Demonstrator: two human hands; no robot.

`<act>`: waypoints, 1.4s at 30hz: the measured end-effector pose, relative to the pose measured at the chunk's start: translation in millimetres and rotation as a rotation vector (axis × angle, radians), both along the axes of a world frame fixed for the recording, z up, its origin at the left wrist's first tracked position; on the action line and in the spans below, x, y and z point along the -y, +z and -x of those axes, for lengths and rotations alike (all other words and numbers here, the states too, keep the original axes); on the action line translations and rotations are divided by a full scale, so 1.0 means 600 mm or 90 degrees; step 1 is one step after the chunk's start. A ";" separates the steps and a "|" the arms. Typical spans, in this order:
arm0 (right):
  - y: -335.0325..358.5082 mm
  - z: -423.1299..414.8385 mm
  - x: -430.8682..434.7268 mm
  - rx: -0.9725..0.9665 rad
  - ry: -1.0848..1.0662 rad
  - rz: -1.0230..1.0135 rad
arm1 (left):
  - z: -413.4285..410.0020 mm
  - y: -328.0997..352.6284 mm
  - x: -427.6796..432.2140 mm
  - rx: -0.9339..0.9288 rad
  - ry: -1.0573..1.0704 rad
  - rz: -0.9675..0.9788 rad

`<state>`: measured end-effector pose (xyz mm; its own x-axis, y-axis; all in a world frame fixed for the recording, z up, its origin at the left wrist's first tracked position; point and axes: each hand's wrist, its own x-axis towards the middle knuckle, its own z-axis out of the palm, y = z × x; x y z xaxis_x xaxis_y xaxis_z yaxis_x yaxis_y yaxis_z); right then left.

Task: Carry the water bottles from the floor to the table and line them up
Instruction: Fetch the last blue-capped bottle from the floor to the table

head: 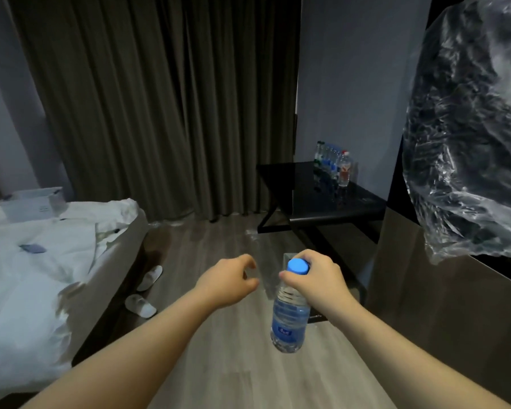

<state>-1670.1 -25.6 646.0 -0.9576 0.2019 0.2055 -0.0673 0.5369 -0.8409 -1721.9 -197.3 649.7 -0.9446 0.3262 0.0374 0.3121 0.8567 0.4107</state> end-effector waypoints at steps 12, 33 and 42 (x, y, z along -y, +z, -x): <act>-0.033 0.407 -0.051 0.043 -0.002 -0.063 | 0.404 -0.054 -0.038 -0.005 -0.008 0.052; -0.054 1.096 -0.087 0.079 -0.170 0.063 | 1.163 -0.051 -0.100 -0.028 -0.183 0.052; -0.062 1.393 -0.237 0.057 -0.177 0.090 | 1.451 -0.054 -0.275 0.000 -0.215 -0.010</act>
<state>-2506.0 116.6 609.0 -0.8745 0.4794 0.0735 0.1441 0.4016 -0.9044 -2592.4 -32.3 617.5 -0.7829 0.6205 0.0452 0.5779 0.6984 0.4223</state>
